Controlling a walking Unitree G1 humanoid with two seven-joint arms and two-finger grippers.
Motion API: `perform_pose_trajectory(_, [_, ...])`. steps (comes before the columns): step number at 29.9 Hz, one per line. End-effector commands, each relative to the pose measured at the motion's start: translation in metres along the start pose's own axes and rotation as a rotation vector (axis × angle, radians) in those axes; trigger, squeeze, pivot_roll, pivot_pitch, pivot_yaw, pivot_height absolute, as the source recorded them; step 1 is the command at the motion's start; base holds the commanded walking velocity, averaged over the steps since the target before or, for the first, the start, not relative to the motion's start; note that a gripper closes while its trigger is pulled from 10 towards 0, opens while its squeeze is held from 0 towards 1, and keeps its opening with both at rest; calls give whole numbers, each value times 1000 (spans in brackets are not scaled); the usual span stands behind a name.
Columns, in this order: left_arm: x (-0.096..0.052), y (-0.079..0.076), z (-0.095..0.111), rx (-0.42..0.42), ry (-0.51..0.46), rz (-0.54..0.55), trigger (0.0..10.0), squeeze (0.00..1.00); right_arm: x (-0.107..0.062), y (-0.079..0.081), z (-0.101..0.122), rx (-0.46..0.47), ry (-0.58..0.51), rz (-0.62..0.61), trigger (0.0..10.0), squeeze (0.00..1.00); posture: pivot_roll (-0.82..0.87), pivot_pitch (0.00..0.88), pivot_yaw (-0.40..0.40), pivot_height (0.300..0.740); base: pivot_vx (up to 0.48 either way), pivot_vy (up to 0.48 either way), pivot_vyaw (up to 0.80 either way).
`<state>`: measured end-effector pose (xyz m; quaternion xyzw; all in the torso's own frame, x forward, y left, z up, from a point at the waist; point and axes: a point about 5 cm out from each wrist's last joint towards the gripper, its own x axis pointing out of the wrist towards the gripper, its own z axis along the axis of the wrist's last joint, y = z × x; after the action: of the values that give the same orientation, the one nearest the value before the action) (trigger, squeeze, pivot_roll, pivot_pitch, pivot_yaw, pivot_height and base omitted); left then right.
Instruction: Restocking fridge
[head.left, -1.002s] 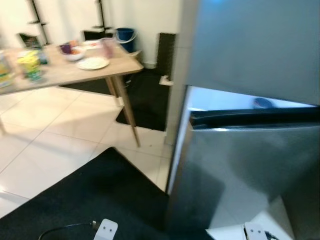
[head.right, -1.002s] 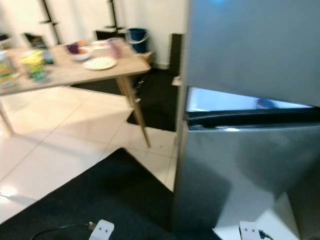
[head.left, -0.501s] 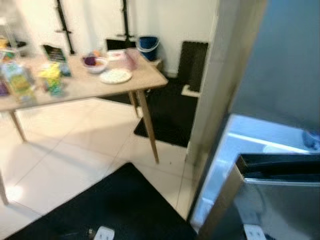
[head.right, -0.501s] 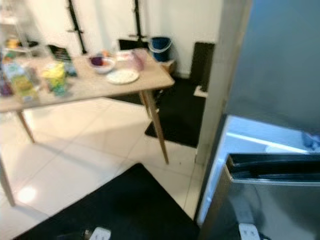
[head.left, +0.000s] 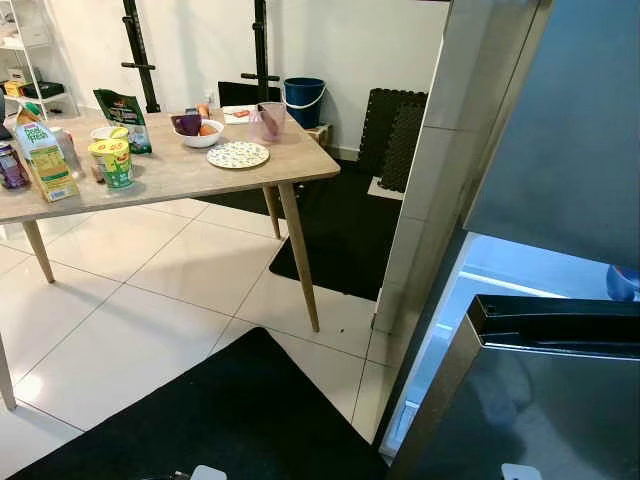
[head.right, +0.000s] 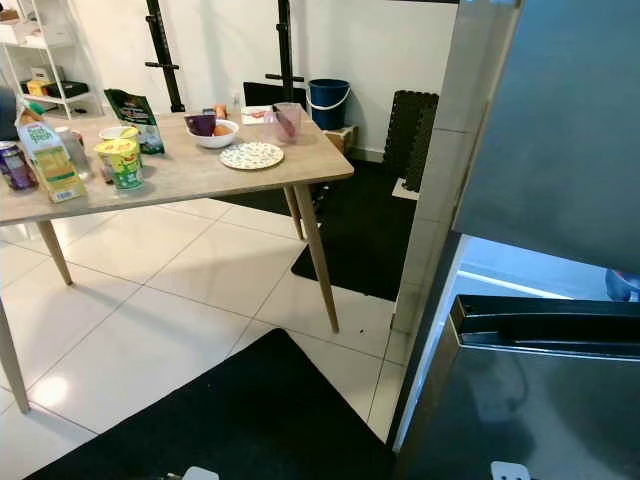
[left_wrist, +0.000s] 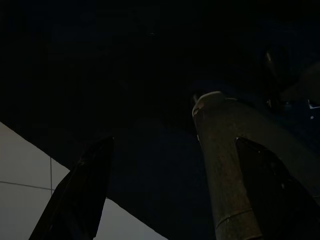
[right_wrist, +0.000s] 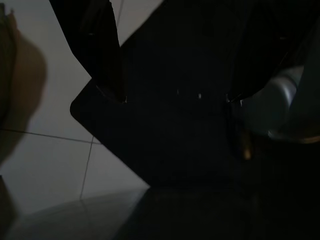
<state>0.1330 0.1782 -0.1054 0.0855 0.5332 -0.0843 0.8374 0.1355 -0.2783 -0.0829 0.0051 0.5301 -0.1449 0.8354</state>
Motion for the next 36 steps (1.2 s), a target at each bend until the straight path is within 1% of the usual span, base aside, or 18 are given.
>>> perform_pose_trajectory(1, [0,-3,-1,-1,5,-8,10000,0,0,-3,19,80,-92,-10,10000,0,-73,0,-19,740,0,0,0])
perform_pose_trajectory(2, [0,-3,-1,0,4,-9,10000,0,-1,-6,31,145,-144,-19,10000,0,-73,0,-19,740,0,0,0])
perform_pose_trajectory(4, [0,-3,-1,2,4,-10,10000,0,-2,-12,45,230,-205,-32,10000,0,-73,0,-19,740,0,0,0])
perform_pose_trajectory(6, [0,-3,-1,3,4,-10,10000,0,-2,-13,48,250,-218,-35,10000,0,-73,0,-19,740,0,0,0])
perform_pose_trajectory(10, [0,-4,-1,2,4,-8,10000,0,-5,-20,66,365,-296,-31,10000,0,-73,0,-19,740,0,0,0])
perform_pose_trajectory(12, [0,-4,-1,2,5,-9,10000,0,-7,-19,76,396,-344,-4,10000,0,-76,0,-21,740,0,0,0])
perform_pose_trajectory(16, [0,-4,-1,3,5,-10,10000,0,-8,-13,91,405,-395,42,10000,0,-76,0,-21,740,0,0,0])
perform_pose_trajectory(17, [0,-4,-1,3,5,-10,10000,0,-8,-13,91,405,-395,42,10000,0,-76,0,-21,740,0,0,0])
perform_pose_trajectory(19, [0,-5,-1,4,5,-10,10000,0,-10,-8,104,414,-440,79,10000,0,-75,0,-21,740,0,0,0])
perform_pose_trajectory(23, [0,-5,-1,4,5,-10,10000,0,-12,-5,114,418,-471,100,10000,0,-74,0,-21,740,0,0,0])
perform_pose_trajectory(24, [0,-5,-1,5,5,-9,10000,0,-15,-2,125,422,-501,122,10000,0,-74,0,-21,740,0,0,0])
perform_pose_trajectory(25, [0,-4,-1,4,6,-7,10000,0,-16,0,131,421,-519,134,10000,0,-74,0,-21,740,0,0,0])
perform_pose_trajectory(26, [0,-4,-1,4,6,-7,10000,0,-16,0,131,421,-519,134,10000,0,-74,0,-21,740,0,0,0])
perform_pose_trajectory(27, [0,-4,-2,4,7,-6,10000,0,-19,2,141,420,-550,153,10000,0,-74,0,-21,740,0,0,0])
perform_pose_trajectory(29, [0,-4,-2,5,7,-5,10000,0,-21,4,149,420,-574,169,10000,0,-70,0,-21,740,0,0,0])
perform_pose_trajectory(32, [0,-3,-2,5,8,-4,10000,0,-23,6,156,420,-595,186,10000,0,-69,0,-22,740,0,0,0])
perform_pose_trajectory(34, [0,-3,-2,7,7,-2,10000,0,-27,12,167,406,-623,219,10000,0,-69,0,-23,740,0,0,0])
perform_pose_trajectory(36, [0,-3,-2,8,7,-2,10000,0,-28,14,169,402,-629,226,10000,0,-67,0,-23,740,0,0,0])
